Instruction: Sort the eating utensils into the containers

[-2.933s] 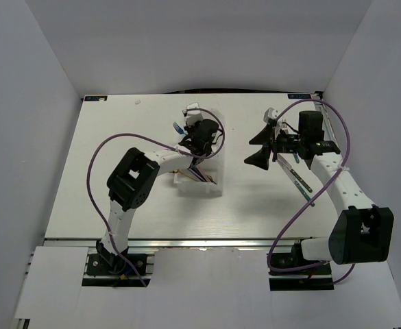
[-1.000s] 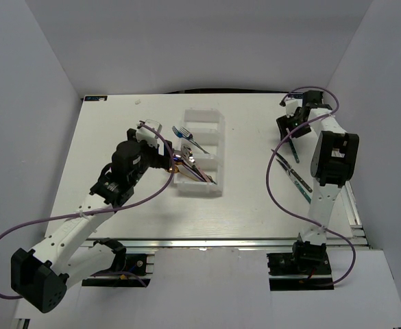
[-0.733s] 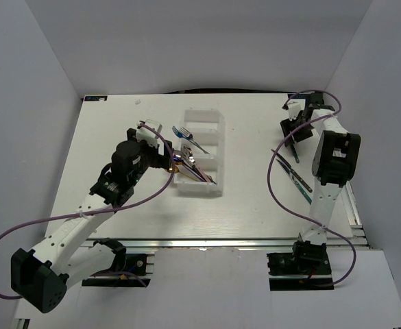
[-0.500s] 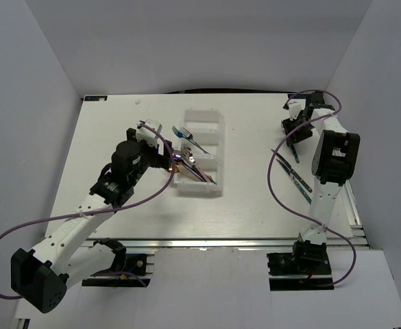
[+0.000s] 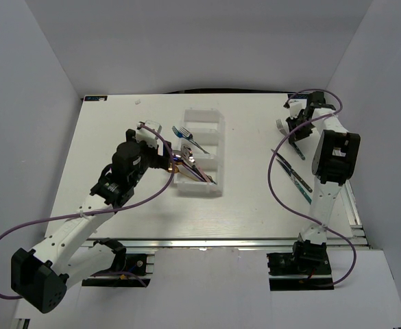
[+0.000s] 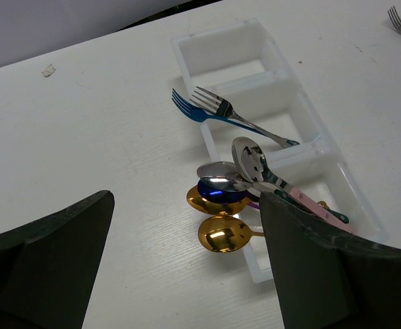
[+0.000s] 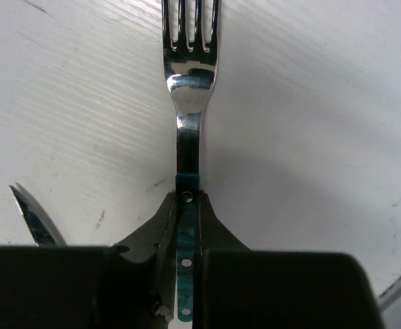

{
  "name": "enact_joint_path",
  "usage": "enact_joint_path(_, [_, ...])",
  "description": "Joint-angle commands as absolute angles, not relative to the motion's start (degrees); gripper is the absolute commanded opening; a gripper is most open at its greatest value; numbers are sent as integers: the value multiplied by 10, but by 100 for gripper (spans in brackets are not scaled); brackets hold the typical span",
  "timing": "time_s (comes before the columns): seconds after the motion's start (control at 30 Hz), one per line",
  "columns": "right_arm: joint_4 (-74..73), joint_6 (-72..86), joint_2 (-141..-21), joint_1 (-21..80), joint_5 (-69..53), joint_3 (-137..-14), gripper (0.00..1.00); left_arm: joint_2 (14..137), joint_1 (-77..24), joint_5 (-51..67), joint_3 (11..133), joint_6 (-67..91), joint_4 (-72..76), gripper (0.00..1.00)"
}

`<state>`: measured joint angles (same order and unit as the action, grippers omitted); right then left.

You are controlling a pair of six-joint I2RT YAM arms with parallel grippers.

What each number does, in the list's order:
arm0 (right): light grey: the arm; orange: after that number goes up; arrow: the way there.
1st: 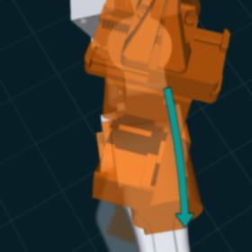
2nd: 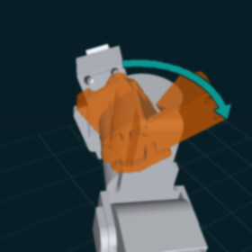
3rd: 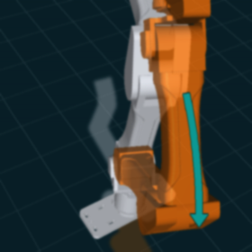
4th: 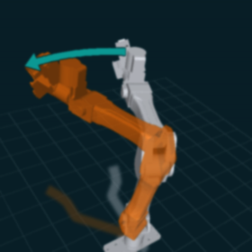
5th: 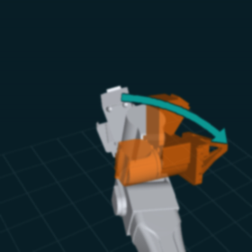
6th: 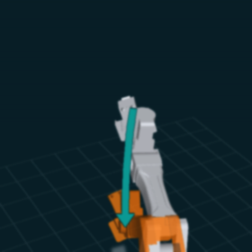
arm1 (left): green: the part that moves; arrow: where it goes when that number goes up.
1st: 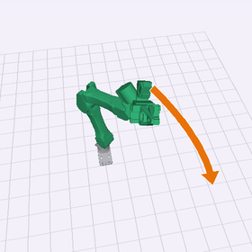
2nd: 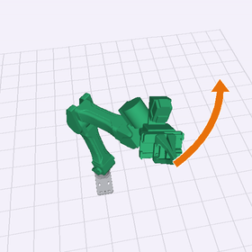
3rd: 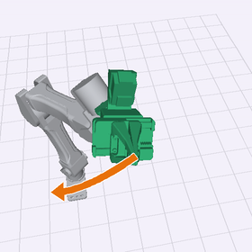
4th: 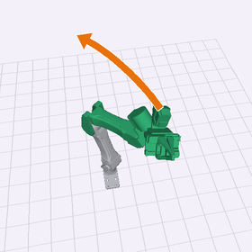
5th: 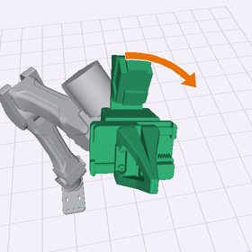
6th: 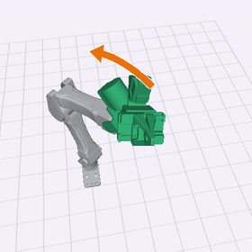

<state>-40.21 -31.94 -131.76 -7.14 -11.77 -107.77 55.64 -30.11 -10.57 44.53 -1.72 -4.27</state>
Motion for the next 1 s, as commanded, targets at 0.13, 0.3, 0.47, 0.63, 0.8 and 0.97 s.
enact_joint_path(0.13, [-361,-335,-1210,-25,-244,-1038,0,541,-294,-118,442,-21,-30,98])
enact_joint_path(0.3, [-332,-338,-1144,69,-306,-1034,0,543,-287,-121,441,-22,-28,98])
enact_joint_path(0.47, [-275,-297,-1128,177,-369,-1049,0,548,-283,-127,439,-24,-25,98])
enact_joint_path(0.63, [-166,-222,-1145,234,-417,-1081,0,548,-278,-135,435,-27,-20,98])
enact_joint_path(0.8, [-42,-151,-1183,269,-406,-1078,0,555,-274,-137,432,-31,-18,98])
enact_joint_path(0.97, [75,-109,-1207,280,-387,-1027,0,555,-272,-137,432,-30,-16,98])
